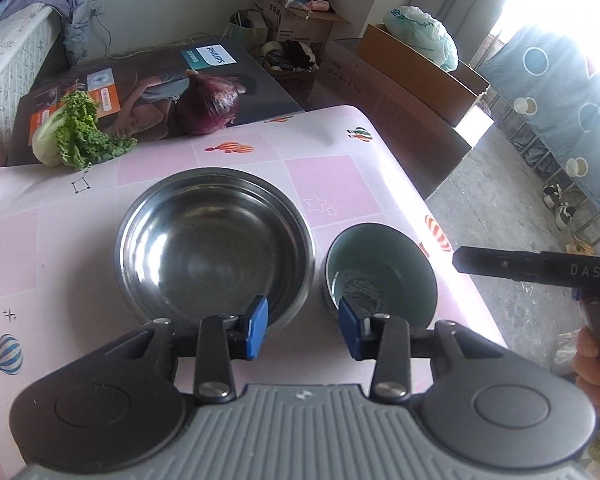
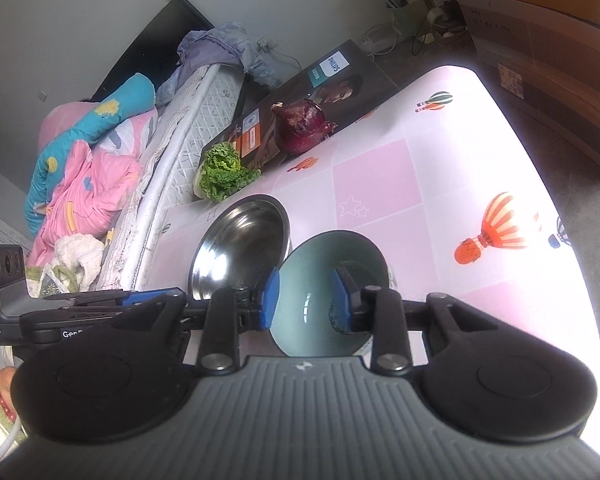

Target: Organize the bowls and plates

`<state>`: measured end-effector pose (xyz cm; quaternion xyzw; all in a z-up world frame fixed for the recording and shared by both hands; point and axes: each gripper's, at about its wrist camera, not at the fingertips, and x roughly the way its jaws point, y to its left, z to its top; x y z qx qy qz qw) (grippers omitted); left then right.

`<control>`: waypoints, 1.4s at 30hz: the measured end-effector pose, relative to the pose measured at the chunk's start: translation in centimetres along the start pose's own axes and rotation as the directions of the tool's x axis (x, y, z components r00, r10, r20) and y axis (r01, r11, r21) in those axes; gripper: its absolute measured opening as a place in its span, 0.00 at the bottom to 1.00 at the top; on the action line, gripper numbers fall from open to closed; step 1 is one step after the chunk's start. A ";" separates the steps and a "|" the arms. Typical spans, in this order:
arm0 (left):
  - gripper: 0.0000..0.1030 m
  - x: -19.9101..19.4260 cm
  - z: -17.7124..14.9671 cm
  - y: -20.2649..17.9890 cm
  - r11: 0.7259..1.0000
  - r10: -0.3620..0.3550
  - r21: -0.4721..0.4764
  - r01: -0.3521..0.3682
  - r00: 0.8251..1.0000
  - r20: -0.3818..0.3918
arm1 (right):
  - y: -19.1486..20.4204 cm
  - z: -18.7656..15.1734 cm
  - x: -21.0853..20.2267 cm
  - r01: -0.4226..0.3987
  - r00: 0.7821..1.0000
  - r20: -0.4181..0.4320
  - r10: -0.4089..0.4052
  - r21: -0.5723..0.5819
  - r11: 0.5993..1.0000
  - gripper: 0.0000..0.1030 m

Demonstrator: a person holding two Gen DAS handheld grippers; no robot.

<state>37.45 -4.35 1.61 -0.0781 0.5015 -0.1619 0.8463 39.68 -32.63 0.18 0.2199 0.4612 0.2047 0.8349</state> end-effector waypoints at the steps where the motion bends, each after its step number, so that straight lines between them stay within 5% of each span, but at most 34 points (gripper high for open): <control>1: 0.39 0.4 0.0 -0.5 1.000 -0.003 0.003 0.003 1.000 -0.009 | -0.4 -0.2 -0.1 0.002 1.000 -0.003 -0.002 0.004 1.000 0.28; 21: 0.12 6.6 1.2 -2.1 0.990 0.056 -0.121 -0.070 0.991 -0.122 | -5.0 1.8 6.0 0.007 0.992 -0.127 0.006 0.104 0.995 0.30; 34: 0.11 6.8 0.7 -1.6 0.983 0.014 -0.179 -0.037 0.991 -0.132 | -5.8 0.8 6.5 -0.029 0.987 -0.155 0.045 0.103 0.994 0.23; 42: 0.11 6.6 0.0 -2.4 0.992 0.006 -0.123 -0.027 0.985 -0.171 | -6.4 -0.1 5.6 -0.050 0.980 -0.186 0.067 0.095 0.994 0.23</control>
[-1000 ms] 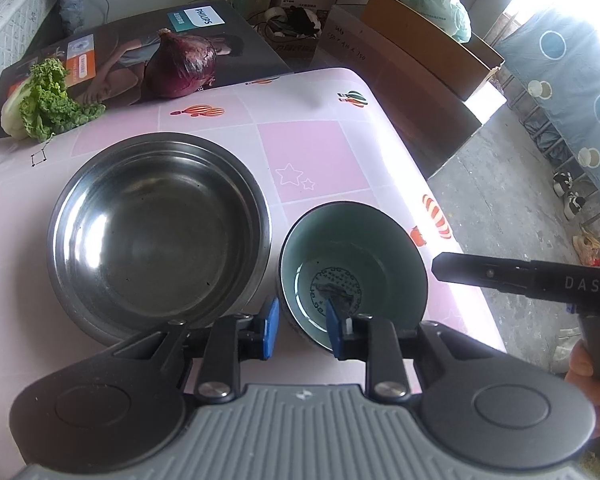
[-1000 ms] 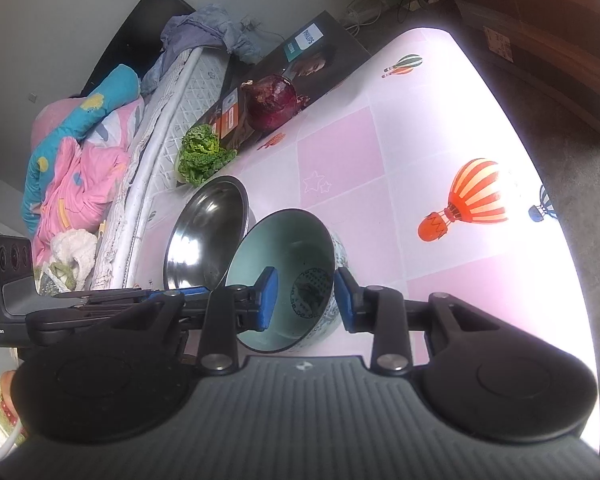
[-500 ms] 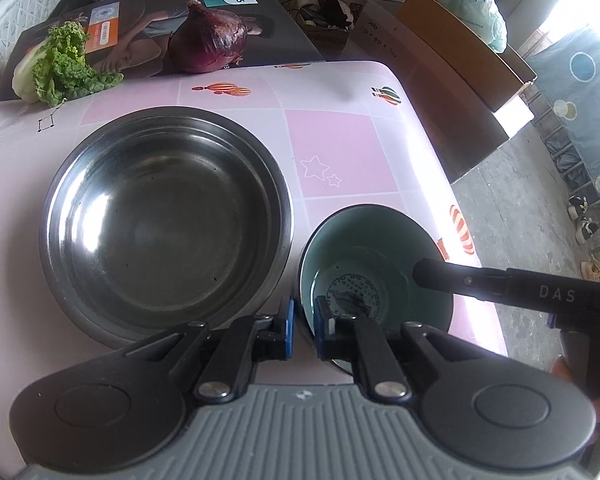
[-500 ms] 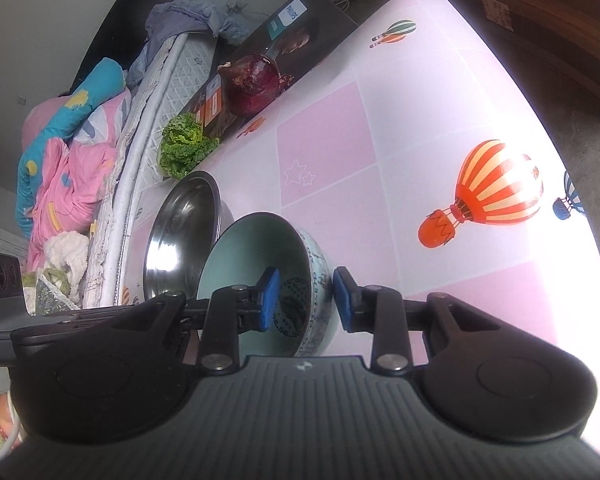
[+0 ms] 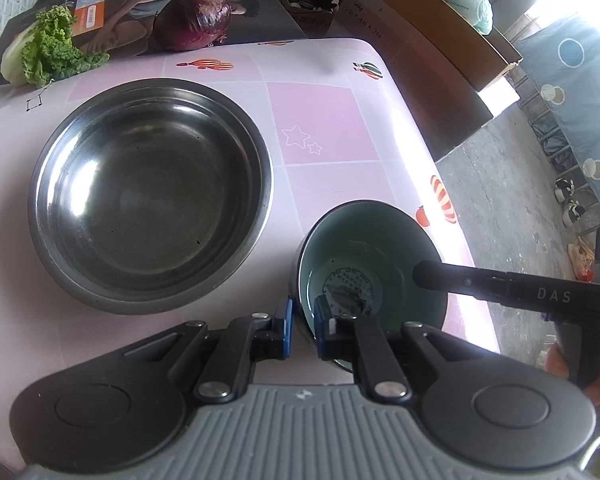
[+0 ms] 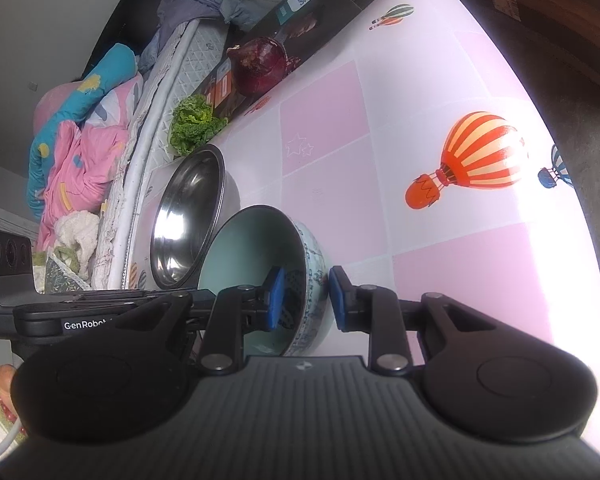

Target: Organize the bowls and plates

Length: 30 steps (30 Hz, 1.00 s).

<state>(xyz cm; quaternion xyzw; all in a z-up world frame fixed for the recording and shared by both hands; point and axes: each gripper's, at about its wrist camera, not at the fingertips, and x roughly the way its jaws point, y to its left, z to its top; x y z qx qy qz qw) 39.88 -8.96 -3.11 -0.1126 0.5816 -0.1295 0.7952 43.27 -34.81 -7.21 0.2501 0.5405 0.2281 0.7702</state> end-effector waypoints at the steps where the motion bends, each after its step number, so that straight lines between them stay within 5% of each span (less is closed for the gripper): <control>1: 0.11 0.1 0.1 -0.1 1.000 0.007 0.004 -0.007 1.000 -0.003 | -0.2 -0.1 0.0 -0.001 1.000 -0.003 0.001 0.006 1.000 0.23; 10: 0.11 1.8 0.6 -0.8 0.998 0.060 0.021 -0.059 0.998 -0.037 | -1.2 -0.9 1.4 -0.008 1.000 -0.022 0.009 0.031 1.000 0.24; 30: 0.11 2.1 0.5 -0.6 0.998 0.056 0.009 -0.056 0.998 -0.038 | -1.5 -1.2 1.4 -0.026 1.000 -0.004 0.026 0.044 0.999 0.24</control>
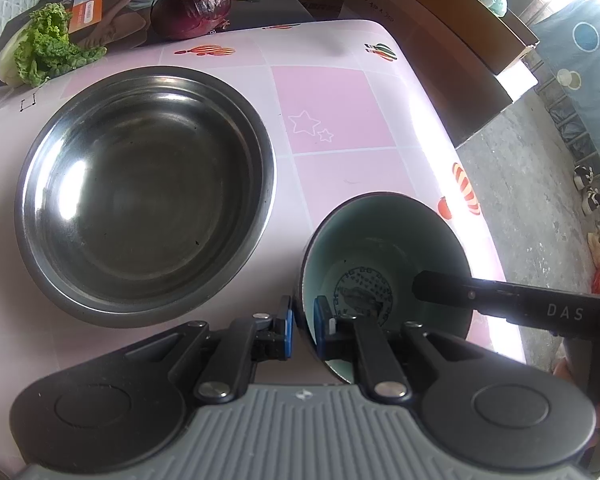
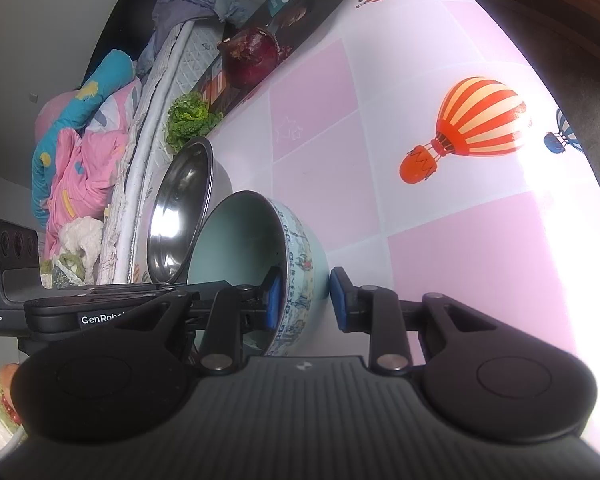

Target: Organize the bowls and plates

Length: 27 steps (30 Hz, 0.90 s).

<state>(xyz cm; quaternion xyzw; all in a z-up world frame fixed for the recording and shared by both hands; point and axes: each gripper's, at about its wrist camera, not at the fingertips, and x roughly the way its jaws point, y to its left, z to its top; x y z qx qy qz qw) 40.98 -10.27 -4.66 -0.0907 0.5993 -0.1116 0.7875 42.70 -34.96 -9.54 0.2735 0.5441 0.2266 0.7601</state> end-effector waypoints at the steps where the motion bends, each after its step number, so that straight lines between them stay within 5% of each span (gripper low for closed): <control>1: 0.11 0.0 0.0 0.0 1.000 0.001 0.001 -0.001 1.000 0.000 | 0.0 0.1 0.0 -0.001 1.000 0.000 0.001 0.001 1.000 0.24; 15: 0.11 -0.7 -0.2 0.0 1.000 -0.019 0.007 0.019 1.000 0.014 | 0.7 0.3 -0.2 0.032 0.999 0.011 -0.031 -0.029 0.999 0.23; 27: 0.12 0.1 0.0 -1.2 0.992 -0.001 0.126 -0.001 1.000 0.012 | 0.0 -0.2 -0.5 0.032 0.999 0.008 -0.031 -0.045 0.998 0.24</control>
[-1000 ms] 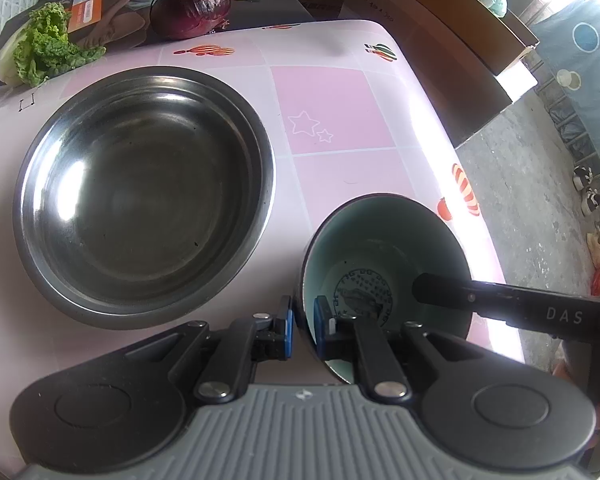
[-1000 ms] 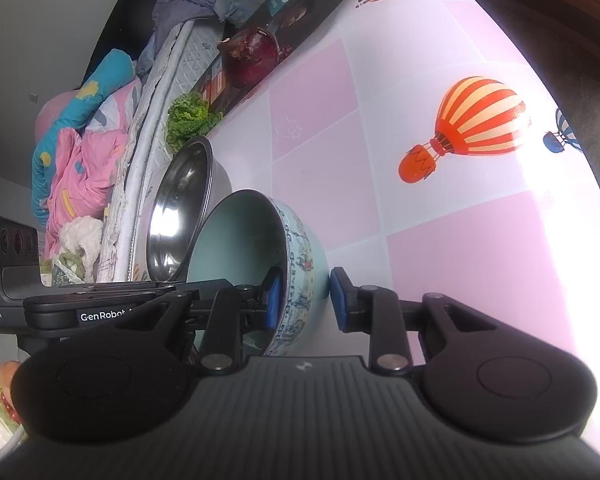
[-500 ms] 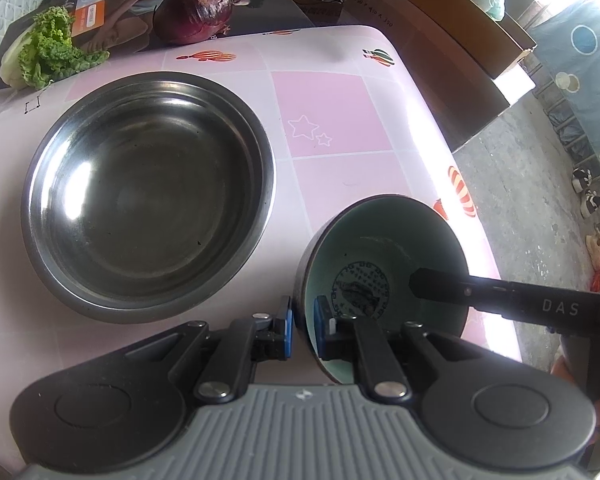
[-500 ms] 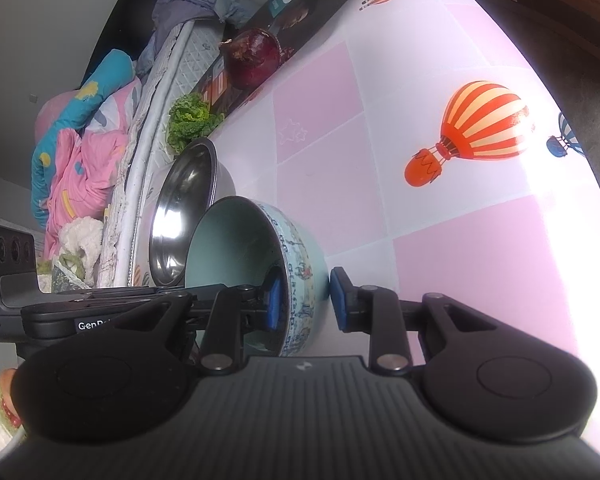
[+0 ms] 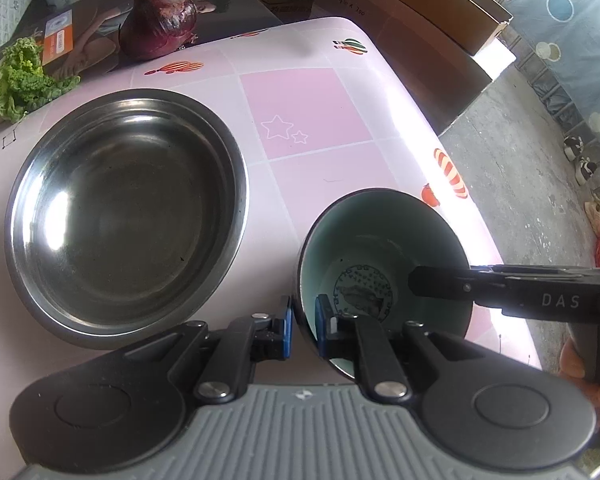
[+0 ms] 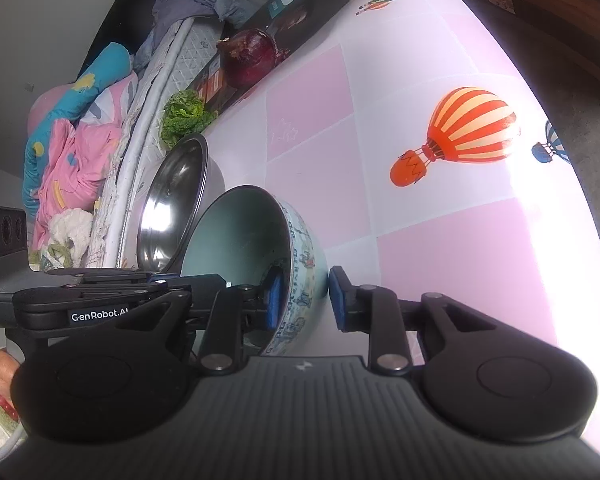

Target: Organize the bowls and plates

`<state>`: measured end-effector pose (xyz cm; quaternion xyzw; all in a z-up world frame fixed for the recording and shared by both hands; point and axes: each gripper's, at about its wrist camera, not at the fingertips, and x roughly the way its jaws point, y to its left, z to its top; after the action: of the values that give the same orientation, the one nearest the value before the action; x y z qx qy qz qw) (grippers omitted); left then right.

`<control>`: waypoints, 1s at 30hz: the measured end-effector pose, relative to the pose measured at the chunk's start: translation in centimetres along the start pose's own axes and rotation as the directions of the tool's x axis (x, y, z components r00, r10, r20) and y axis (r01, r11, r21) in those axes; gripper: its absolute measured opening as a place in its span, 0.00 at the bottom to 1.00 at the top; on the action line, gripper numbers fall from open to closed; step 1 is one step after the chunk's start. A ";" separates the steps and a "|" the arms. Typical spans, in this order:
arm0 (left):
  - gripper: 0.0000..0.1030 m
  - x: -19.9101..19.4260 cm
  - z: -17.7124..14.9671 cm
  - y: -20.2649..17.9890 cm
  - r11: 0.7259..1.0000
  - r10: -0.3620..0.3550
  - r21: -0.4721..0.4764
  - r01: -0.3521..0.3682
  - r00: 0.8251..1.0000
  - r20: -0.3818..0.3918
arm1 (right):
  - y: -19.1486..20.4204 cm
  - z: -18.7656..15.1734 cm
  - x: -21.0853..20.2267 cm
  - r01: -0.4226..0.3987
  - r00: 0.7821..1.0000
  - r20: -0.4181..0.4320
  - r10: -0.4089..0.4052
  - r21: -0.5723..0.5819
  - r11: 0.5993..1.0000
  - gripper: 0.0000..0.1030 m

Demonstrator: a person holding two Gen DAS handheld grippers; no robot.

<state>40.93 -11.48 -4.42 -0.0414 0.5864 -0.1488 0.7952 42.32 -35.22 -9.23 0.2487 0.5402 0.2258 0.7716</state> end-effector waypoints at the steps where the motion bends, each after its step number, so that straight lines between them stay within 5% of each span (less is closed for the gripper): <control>1: 0.12 0.0 0.0 -0.1 1.000 0.003 0.012 -0.003 1.000 0.000 | -0.1 0.0 0.0 -0.004 1.000 -0.001 0.004 0.004 1.000 0.24; 30: 0.12 1.3 0.0 0.4 1.000 -0.009 -0.011 0.009 0.998 -0.056 | 0.4 -0.4 0.6 -0.013 1.000 0.006 0.013 0.025 1.000 0.26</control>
<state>41.37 -11.46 -5.72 -0.0440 0.6091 -0.1502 0.7775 42.13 -34.50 -9.56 0.2628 0.5390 0.2233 0.7685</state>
